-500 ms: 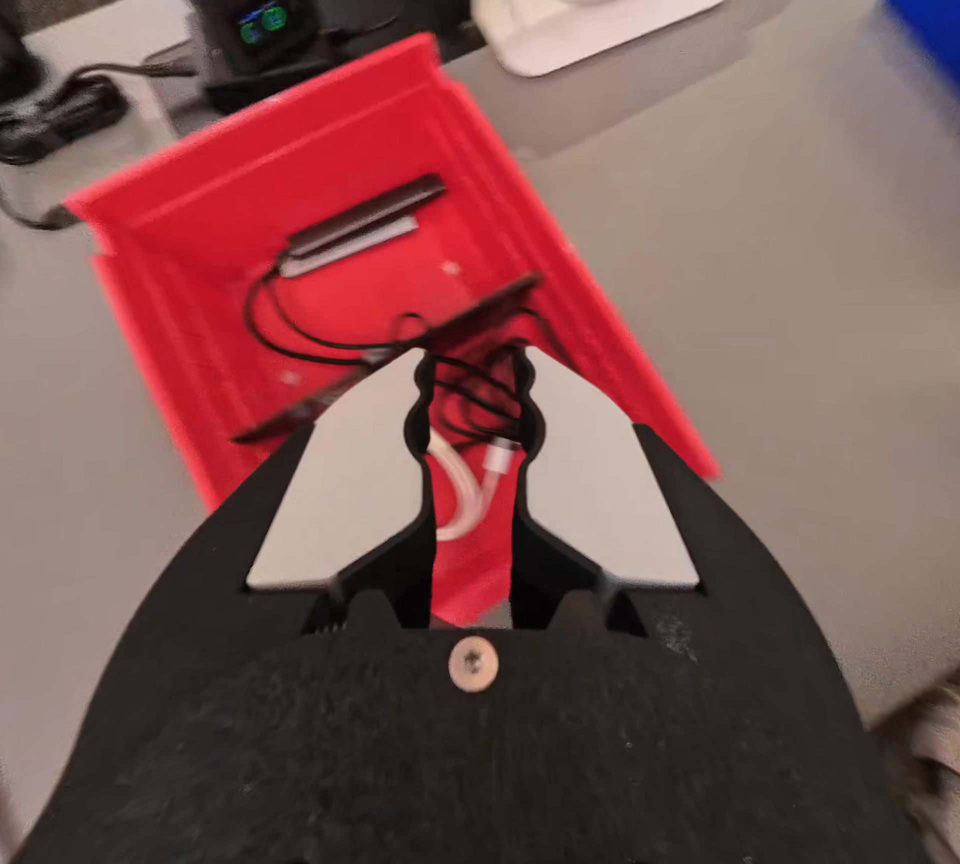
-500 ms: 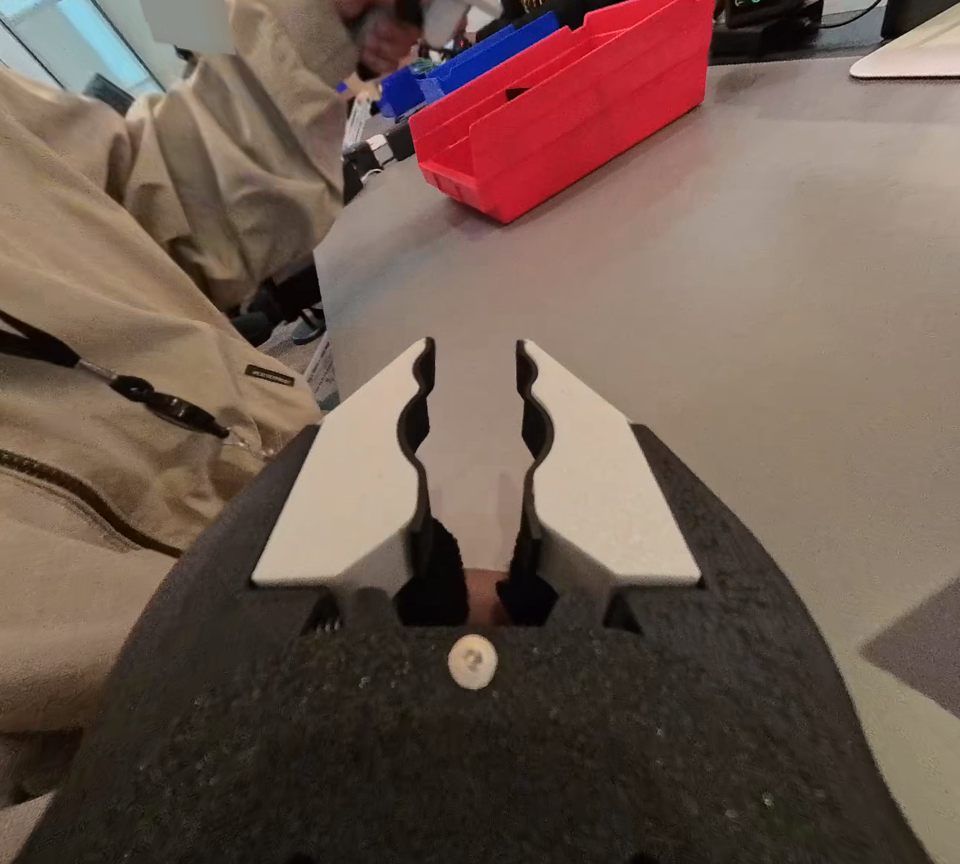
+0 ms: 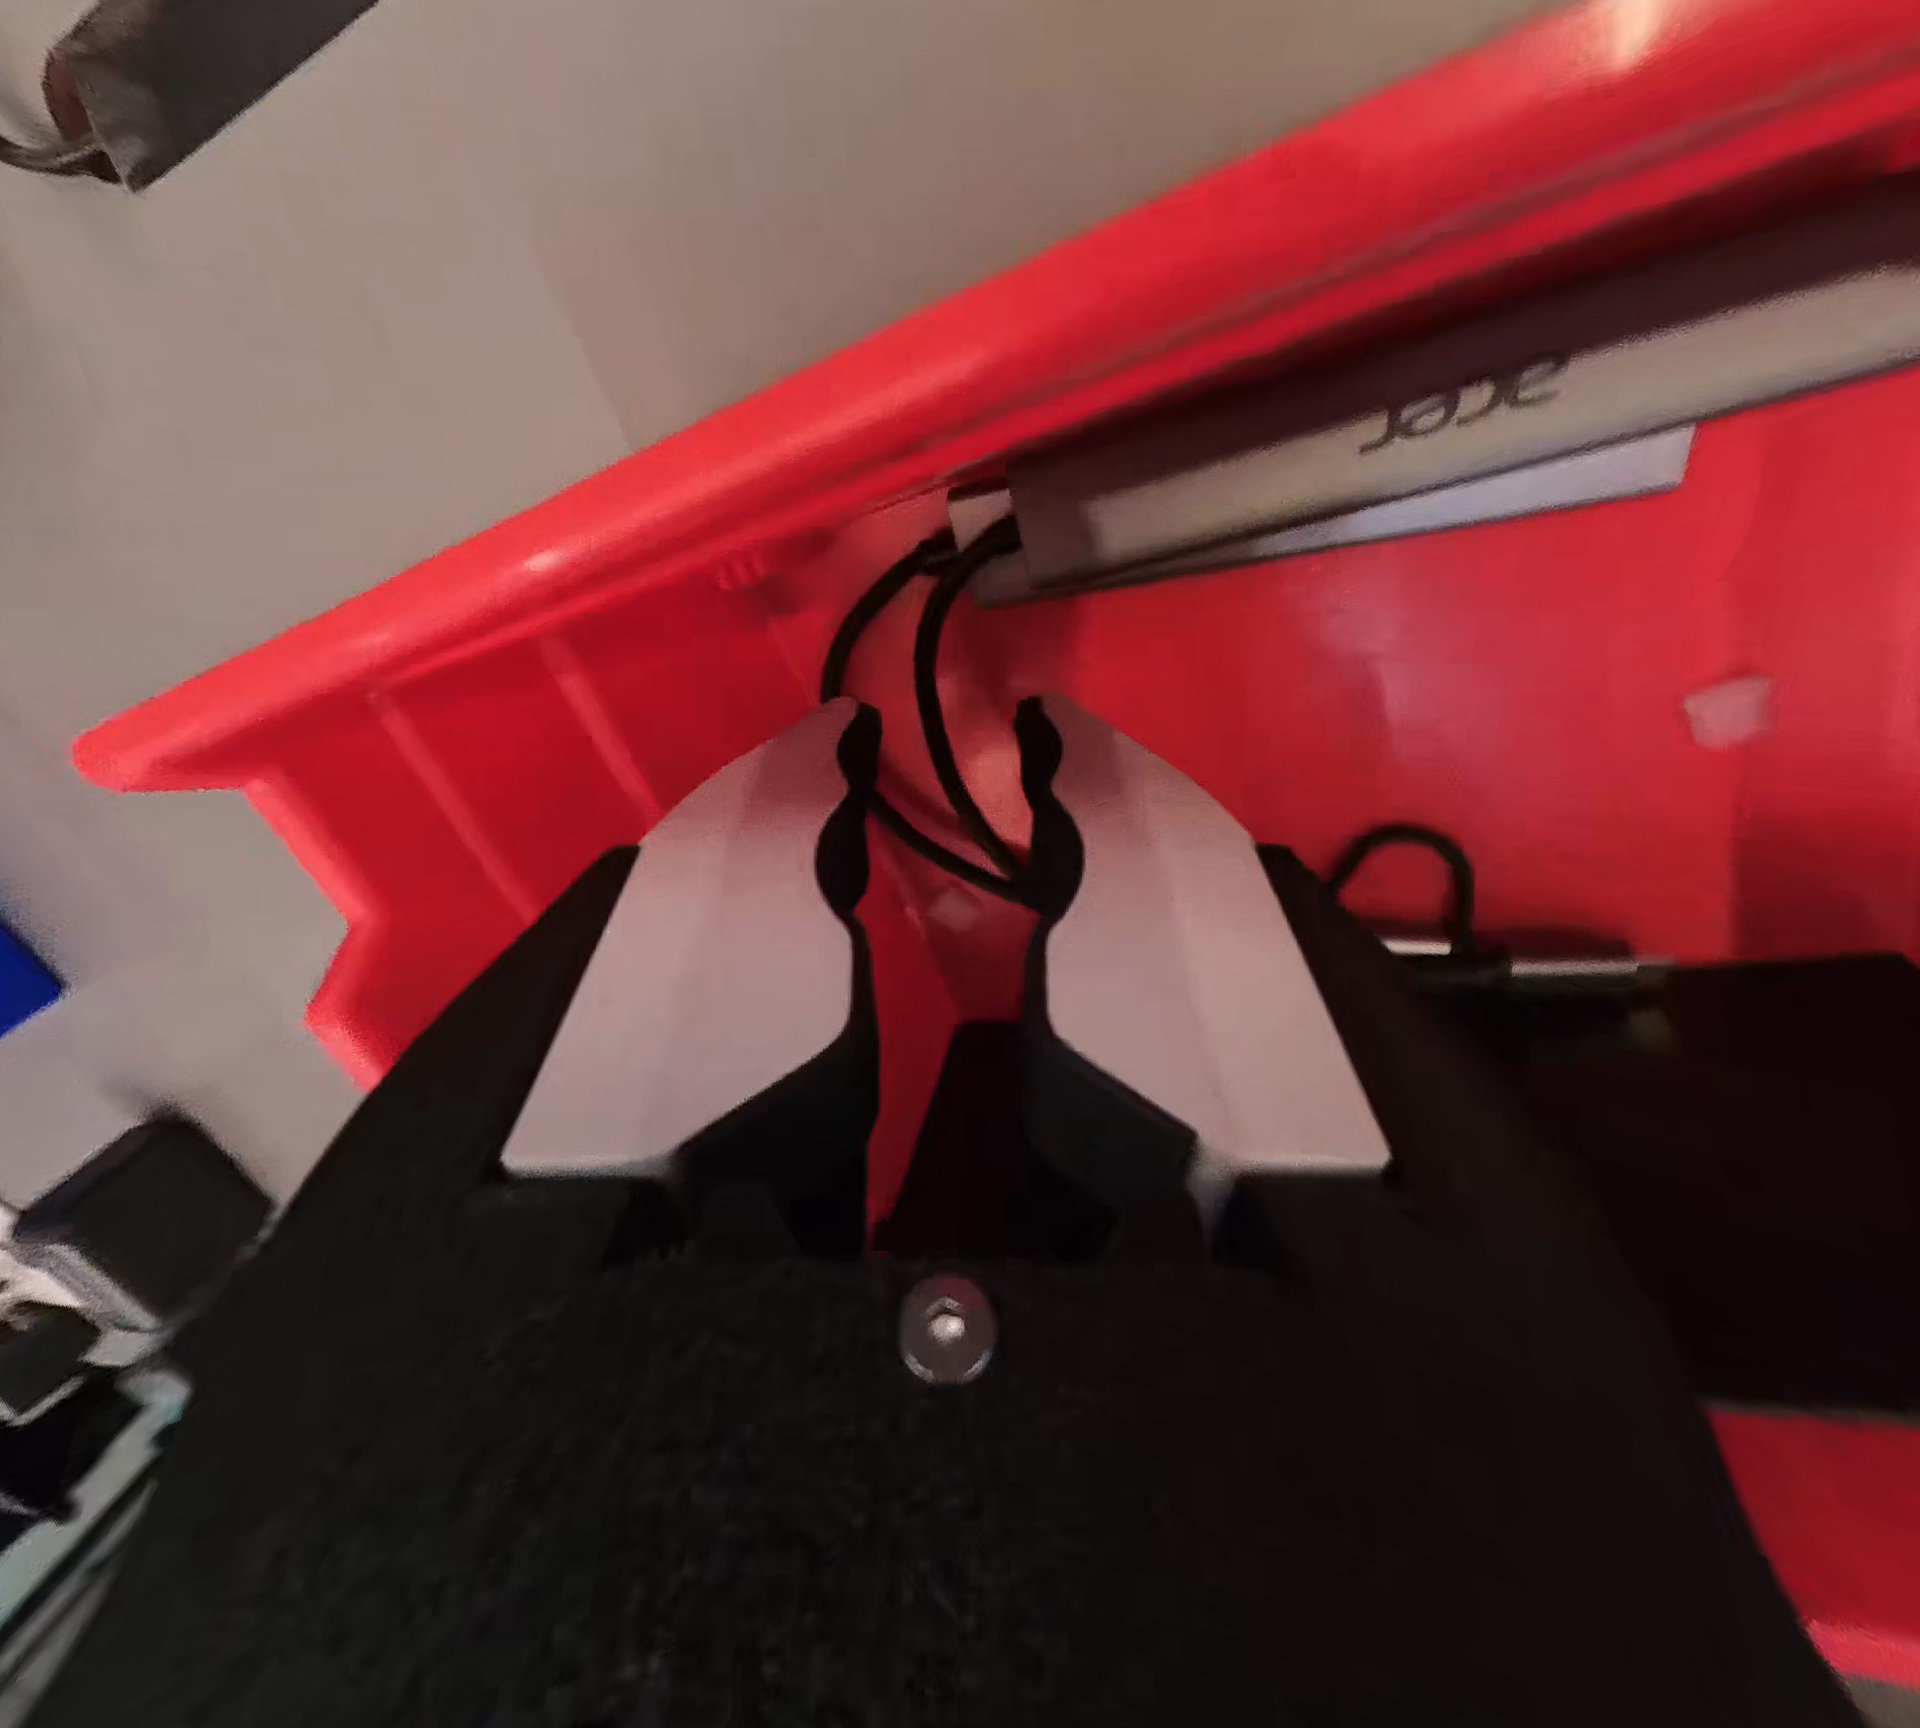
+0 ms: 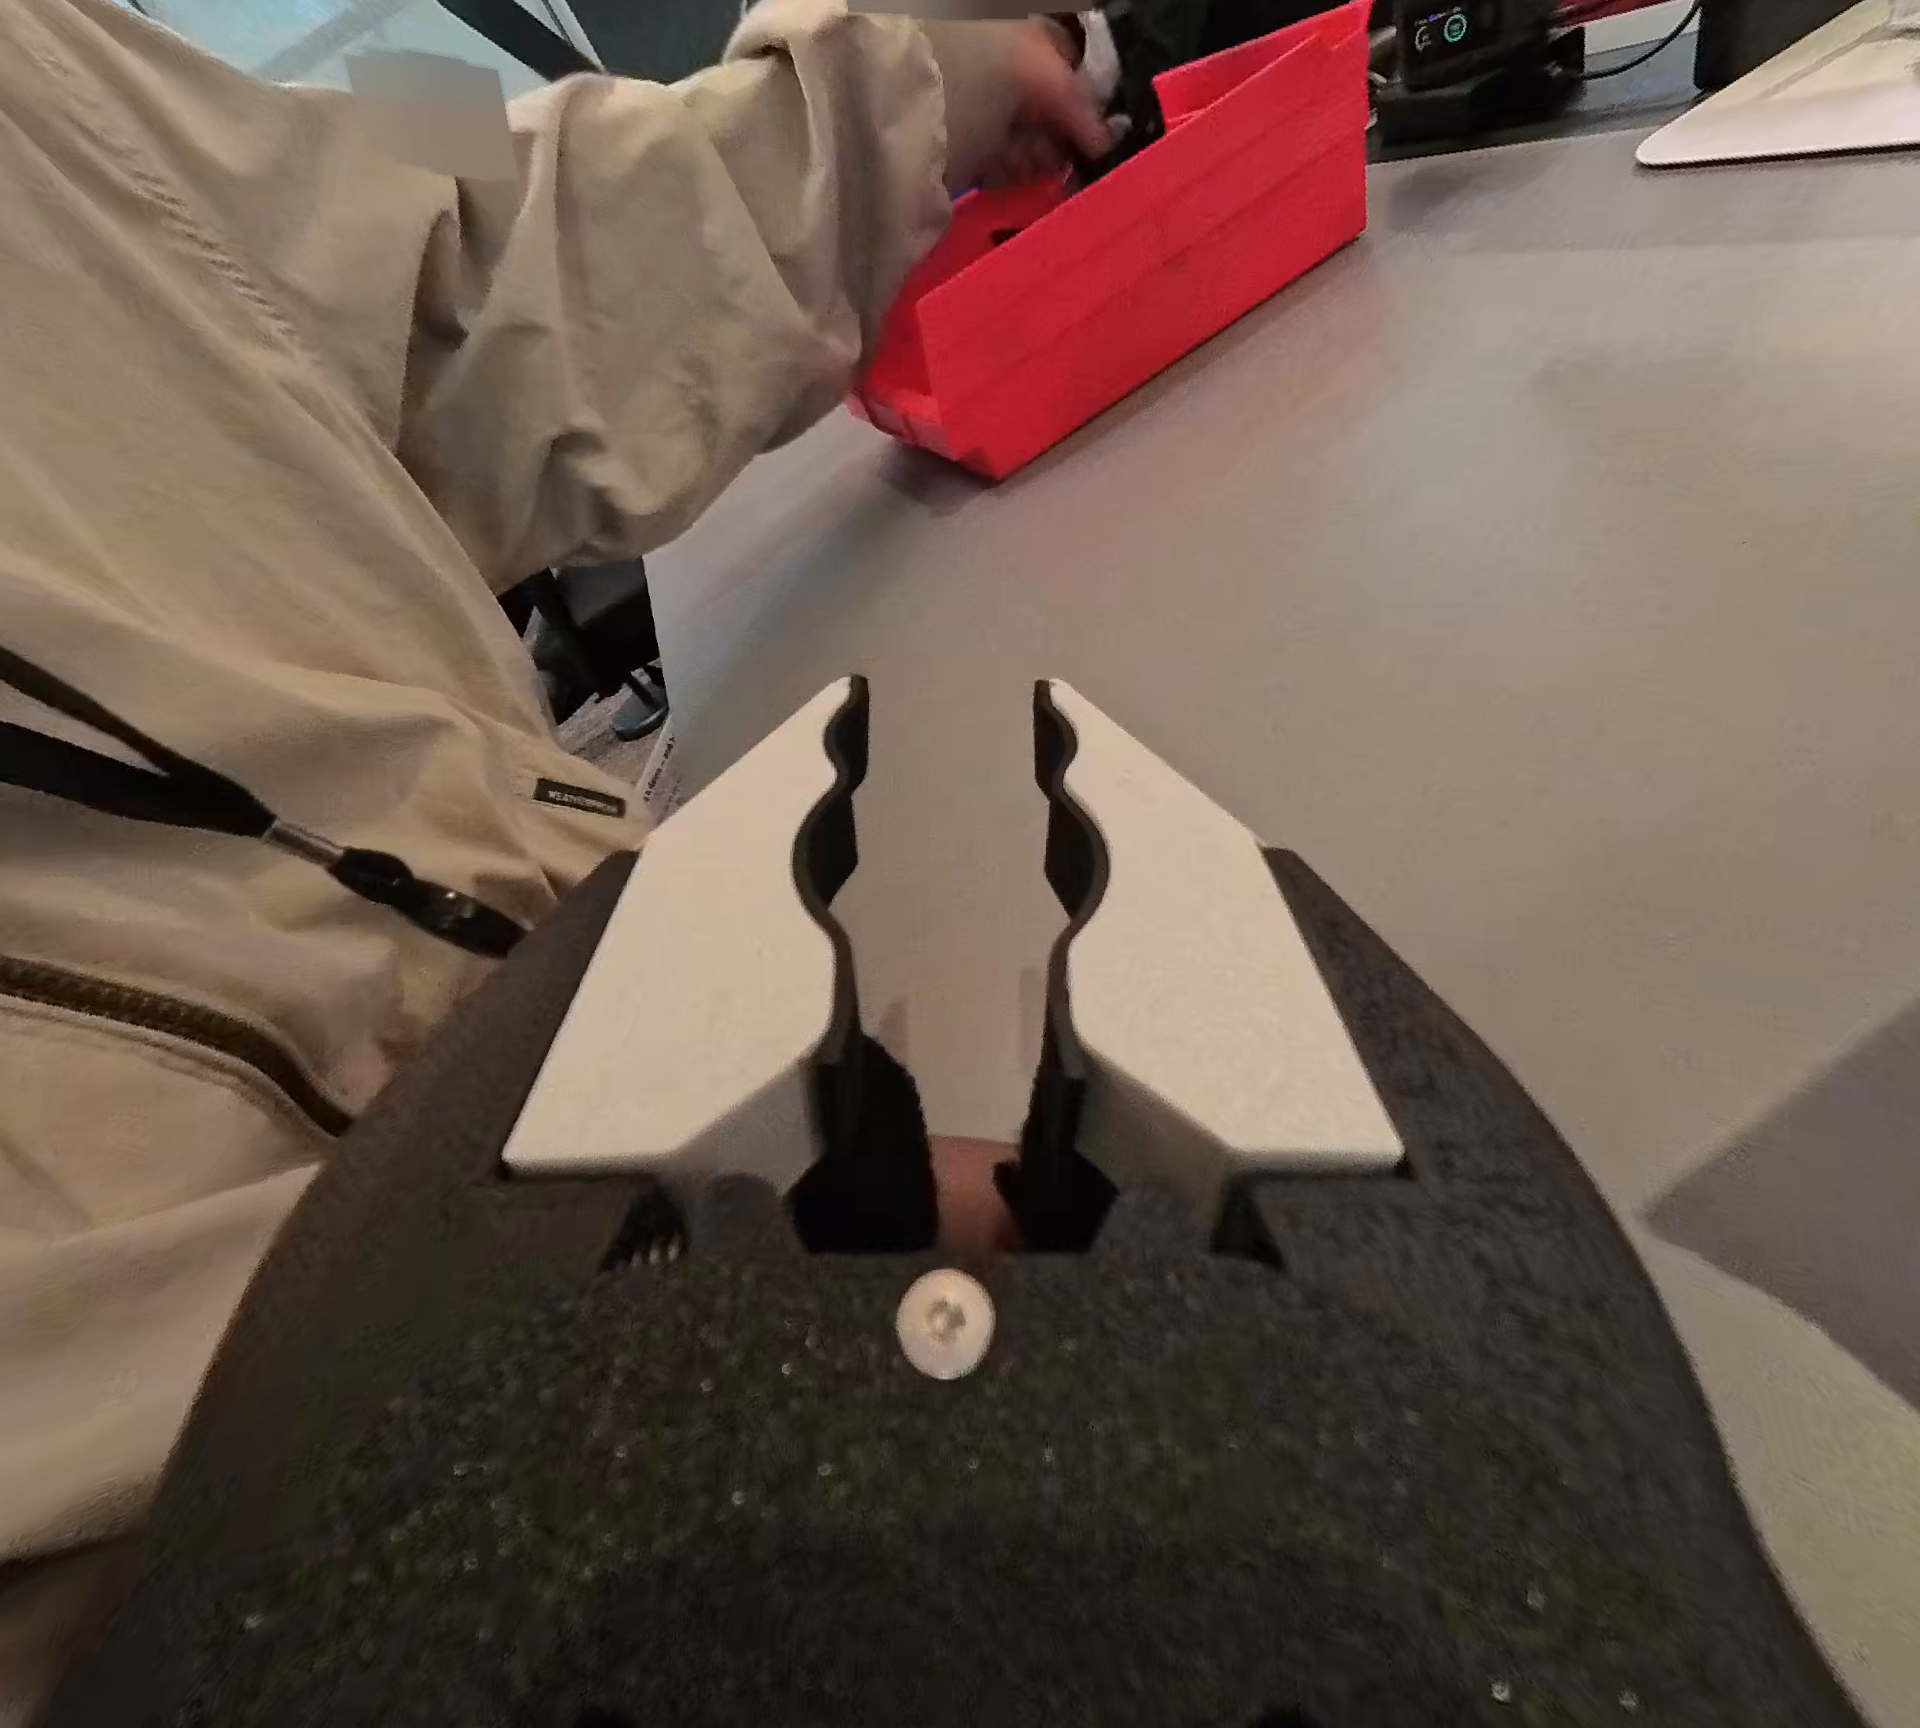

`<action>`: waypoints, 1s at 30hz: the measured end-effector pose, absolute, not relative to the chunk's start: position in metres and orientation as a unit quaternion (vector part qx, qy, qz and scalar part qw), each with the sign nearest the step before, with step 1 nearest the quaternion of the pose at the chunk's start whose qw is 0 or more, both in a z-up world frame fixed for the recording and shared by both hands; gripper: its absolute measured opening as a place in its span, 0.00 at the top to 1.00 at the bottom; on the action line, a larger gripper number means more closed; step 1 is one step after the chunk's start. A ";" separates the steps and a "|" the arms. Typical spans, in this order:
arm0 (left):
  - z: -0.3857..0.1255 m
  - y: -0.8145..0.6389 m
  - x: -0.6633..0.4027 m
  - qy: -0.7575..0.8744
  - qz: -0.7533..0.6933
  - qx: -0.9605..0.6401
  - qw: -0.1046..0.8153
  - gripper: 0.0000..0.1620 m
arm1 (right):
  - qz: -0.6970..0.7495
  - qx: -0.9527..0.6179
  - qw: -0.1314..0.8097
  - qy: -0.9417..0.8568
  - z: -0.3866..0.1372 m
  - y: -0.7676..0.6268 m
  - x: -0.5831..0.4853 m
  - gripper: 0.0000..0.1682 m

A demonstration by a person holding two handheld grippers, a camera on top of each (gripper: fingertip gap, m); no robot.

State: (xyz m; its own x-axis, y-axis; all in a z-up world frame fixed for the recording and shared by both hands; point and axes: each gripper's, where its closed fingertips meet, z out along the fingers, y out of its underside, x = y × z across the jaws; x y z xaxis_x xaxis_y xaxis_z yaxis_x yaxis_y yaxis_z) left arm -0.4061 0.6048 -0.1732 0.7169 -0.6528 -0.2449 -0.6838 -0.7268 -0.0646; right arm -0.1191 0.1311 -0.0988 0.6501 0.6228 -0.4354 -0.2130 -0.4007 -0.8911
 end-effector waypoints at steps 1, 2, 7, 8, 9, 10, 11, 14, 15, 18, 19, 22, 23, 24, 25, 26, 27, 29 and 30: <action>-0.176 0.604 -0.405 0.351 0.099 -0.928 0.076 0.85 | 0.398 -0.737 0.528 -0.139 -0.098 0.130 -0.120 0.82; -0.179 0.604 -0.407 0.347 0.104 -0.929 0.074 0.85 | 0.402 -0.736 0.526 -0.139 -0.097 0.129 -0.121 0.82; -0.190 0.603 -0.414 0.354 0.127 -0.923 0.078 0.96 | 0.407 -0.737 0.519 -0.148 -0.099 0.126 -0.127 0.82; -0.189 0.602 -0.414 0.356 0.127 -0.922 0.081 0.96 | 0.407 -0.736 0.519 -0.148 -0.099 0.126 -0.127 0.82; -0.187 0.603 -0.415 0.356 0.130 -0.921 0.088 0.96 | 0.407 -0.737 0.519 -0.148 -0.098 0.125 -0.126 0.82; -0.183 0.604 -0.415 0.356 0.135 -0.919 0.104 0.97 | 0.406 -0.737 0.521 -0.146 -0.098 0.126 -0.126 0.82; -0.176 0.606 -0.415 0.358 0.139 -0.915 0.124 0.97 | 0.405 -0.737 0.522 -0.145 -0.098 0.126 -0.125 0.82; -0.146 0.611 -0.411 0.359 0.147 -0.901 0.193 0.97 | 0.401 -0.737 0.525 -0.142 -0.097 0.126 -0.124 0.82; -0.131 0.611 -0.409 0.361 0.152 -0.893 0.219 0.97 | 0.399 -0.738 0.526 -0.141 -0.097 0.126 -0.124 0.82; -0.082 0.607 -0.401 0.372 0.158 -0.864 0.302 0.98 | 0.390 -0.743 0.525 -0.144 -0.099 0.127 -0.126 0.82; -0.062 0.604 -0.397 0.373 0.159 -0.852 0.332 0.98 | 0.387 -0.747 0.522 -0.144 -0.100 0.127 -0.128 0.82; 0.004 0.586 -0.383 0.372 0.146 -0.805 0.439 0.98 | 0.376 -0.748 0.531 -0.130 -0.098 0.133 -0.133 0.78; 0.028 0.575 -0.375 0.375 0.127 -0.783 0.480 0.98 | 0.365 -0.749 0.539 -0.123 -0.096 0.137 -0.134 0.77; 0.049 0.563 -0.369 0.366 0.107 -0.767 0.516 0.98 | 0.357 -0.748 0.548 -0.117 -0.094 0.141 -0.136 0.76; 0.067 0.548 -0.362 0.358 0.077 -0.754 0.545 0.98 | 0.355 -0.745 0.553 -0.114 -0.091 0.145 -0.140 0.76; 0.081 0.532 -0.352 0.356 0.036 -0.739 0.571 0.98 | 0.359 -0.741 0.556 -0.111 -0.086 0.149 -0.145 0.76; 0.090 0.514 -0.342 0.354 -0.005 -0.728 0.587 0.98 | 0.369 -0.735 0.559 -0.107 -0.079 0.155 -0.150 0.75; 0.099 0.478 -0.320 0.356 -0.094 -0.706 0.605 0.98 | 0.388 -0.722 0.566 -0.089 -0.061 0.170 -0.156 0.72; 0.098 0.461 -0.309 0.354 -0.130 -0.697 0.609 0.98 | 0.398 -0.715 0.570 -0.075 -0.051 0.179 -0.157 0.70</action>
